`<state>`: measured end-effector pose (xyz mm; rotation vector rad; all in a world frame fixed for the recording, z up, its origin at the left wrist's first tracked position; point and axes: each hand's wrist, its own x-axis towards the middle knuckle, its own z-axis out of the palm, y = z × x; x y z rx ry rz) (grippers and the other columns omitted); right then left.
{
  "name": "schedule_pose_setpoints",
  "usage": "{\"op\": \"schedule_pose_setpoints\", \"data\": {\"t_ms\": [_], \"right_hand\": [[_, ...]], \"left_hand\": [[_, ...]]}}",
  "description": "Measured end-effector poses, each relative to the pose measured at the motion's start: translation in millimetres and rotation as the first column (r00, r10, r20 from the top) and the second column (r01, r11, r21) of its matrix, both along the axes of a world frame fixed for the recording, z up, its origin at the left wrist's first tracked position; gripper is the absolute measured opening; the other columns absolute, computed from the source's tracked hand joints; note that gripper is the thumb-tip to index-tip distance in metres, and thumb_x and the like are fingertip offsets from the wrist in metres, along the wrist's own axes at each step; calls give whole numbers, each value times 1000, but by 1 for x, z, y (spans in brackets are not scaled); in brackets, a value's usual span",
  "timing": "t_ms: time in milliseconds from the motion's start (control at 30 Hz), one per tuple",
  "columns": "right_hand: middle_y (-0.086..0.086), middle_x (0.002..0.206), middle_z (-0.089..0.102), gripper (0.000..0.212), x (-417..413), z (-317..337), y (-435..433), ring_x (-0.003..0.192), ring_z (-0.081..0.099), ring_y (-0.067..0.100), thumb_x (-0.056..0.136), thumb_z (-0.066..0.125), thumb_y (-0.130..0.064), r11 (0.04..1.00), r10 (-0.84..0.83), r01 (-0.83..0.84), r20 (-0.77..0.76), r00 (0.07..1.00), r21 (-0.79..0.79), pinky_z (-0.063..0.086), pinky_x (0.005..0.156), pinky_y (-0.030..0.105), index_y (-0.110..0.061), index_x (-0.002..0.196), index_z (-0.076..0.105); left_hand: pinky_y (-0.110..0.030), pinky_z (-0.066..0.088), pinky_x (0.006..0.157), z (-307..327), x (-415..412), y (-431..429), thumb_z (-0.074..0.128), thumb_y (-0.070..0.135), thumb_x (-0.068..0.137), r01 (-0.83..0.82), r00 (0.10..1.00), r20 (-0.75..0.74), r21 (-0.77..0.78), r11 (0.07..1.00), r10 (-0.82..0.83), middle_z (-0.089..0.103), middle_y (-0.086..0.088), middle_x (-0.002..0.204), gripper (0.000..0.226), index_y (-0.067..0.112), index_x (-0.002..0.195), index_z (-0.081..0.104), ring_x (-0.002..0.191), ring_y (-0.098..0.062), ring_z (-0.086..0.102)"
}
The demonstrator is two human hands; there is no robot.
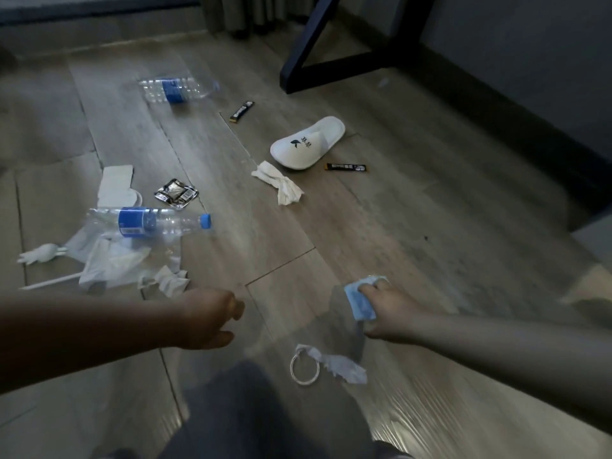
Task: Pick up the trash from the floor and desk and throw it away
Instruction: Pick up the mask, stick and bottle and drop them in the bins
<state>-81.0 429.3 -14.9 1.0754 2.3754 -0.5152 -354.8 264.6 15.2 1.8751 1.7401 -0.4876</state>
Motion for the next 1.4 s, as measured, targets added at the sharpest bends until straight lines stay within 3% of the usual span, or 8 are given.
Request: {"op": "schedule_pose_setpoints", "data": {"t_ms": [367, 567, 733, 867, 1033, 1167, 1300, 1400], "right_hand": [[13, 147, 29, 82, 15, 2, 8, 126, 45, 31, 79, 68, -41, 998, -65, 64, -11, 998, -27, 43, 98, 33, -18, 145, 26], [14, 140, 36, 82, 3, 1, 25, 120, 52, 30, 74, 73, -40, 997, -69, 69, -25, 997, -32, 43, 94, 31, -23, 142, 31], [13, 137, 40, 86, -3, -9, 31, 120, 50, 29, 71, 76, -37, 999, 33, -33, -16, 999, 3, 42, 89, 28, -19, 142, 31], [11, 140, 36, 78, -9, -23, 33, 119, 48, 29, 75, 74, -29, 986, 162, -165, 69, 984, 38, 37, 80, 25, -17, 139, 30], [9, 133, 37, 73, -13, -33, 37, 115, 45, 26, 70, 77, -33, 945, 289, -301, 105, 952, 130, 36, 78, 28, -21, 130, 38], [6, 129, 41, 77, -13, -35, 41, 106, 51, 23, 69, 76, -39, 961, 252, -255, 43, 967, 103, 35, 71, 26, -22, 132, 36], [5, 128, 43, 89, -17, -23, 41, 103, 53, 22, 64, 76, -44, 998, 55, -52, -87, 995, 37, 43, 74, 29, -24, 138, 32], [3, 125, 42, 87, -28, -15, 20, 99, 48, 18, 64, 75, -50, 990, 139, -135, -142, 980, 35, 38, 75, 27, -25, 135, 33]], "left_hand": [[-17, 44, 80, -12, -12, -6, 55, 40, 91, -54, 999, 6, 25, 998, 54, 55, 6, 114, 32, 24, 118, 54, 91, -3, 47], [-24, 48, 87, -16, -7, 0, 54, 39, 91, -48, 999, -7, 11, 999, 48, 56, 4, 116, 34, 23, 121, 53, 102, -10, 55], [-20, 47, 84, -20, -11, 5, 54, 38, 92, -62, 998, 0, 12, 998, 62, 55, 4, 116, 33, 23, 122, 52, 100, -9, 55], [-20, 47, 85, -27, -16, 8, 53, 38, 92, -66, 998, -2, 3, 998, 66, 54, 4, 117, 33, 24, 122, 51, 101, -9, 55], [-22, 48, 88, -35, -21, 12, 54, 37, 92, -76, 997, 22, -5, 997, 76, 54, 4, 119, 35, 23, 125, 51, 104, -9, 55], [-22, 48, 89, -38, -26, 13, 55, 36, 92, -68, 997, 33, -10, 998, 68, 54, 3, 120, 35, 22, 124, 51, 105, -10, 55], [-25, 49, 87, -41, -30, 16, 55, 37, 91, -50, 999, 5, -12, 999, 50, 56, 2, 117, 34, 20, 121, 54, 102, -13, 58], [-26, 50, 86, -42, -34, 16, 55, 36, 91, -49, 999, 2, -13, 999, 49, 56, 2, 115, 33, 21, 120, 54, 100, -12, 57]]}}
